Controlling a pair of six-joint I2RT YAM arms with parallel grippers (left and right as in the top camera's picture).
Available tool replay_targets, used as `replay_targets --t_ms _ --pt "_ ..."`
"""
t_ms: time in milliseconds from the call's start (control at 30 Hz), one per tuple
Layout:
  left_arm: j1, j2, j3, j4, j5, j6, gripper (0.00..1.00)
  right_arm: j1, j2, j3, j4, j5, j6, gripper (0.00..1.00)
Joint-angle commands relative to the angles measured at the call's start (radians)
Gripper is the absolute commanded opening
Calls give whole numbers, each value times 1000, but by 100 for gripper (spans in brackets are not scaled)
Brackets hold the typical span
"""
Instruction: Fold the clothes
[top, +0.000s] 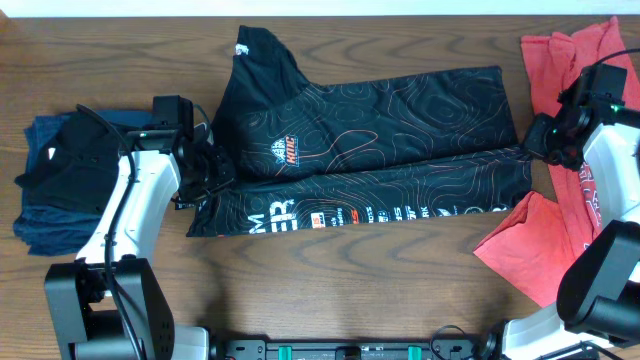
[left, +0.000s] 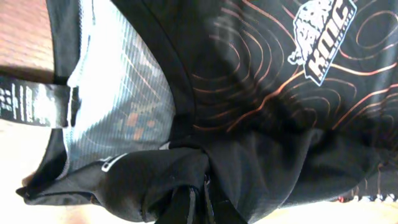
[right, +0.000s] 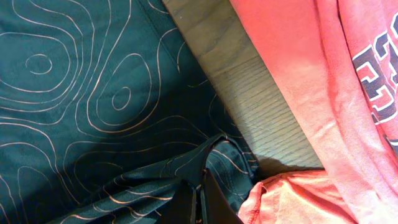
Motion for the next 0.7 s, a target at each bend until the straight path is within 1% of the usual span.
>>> replay_targets --t_ms 0,233,567,633,667 --pt "7 6 -4 7 -32 -6 6 5 8 -5 4 2 -14 1" --pt "7 6 -4 23 -32 -6 6 18 8 -14 3 0 -21 1" --pt "7 6 -4 27 -32 -6 6 22 8 -71 48 0 -22 1" --pt "7 6 -4 27 -32 -6 7 22 8 -80 57 0 -22 2" --pt "7 6 -4 26 -32 -5 8 22 8 -81 59 0 -21 6"
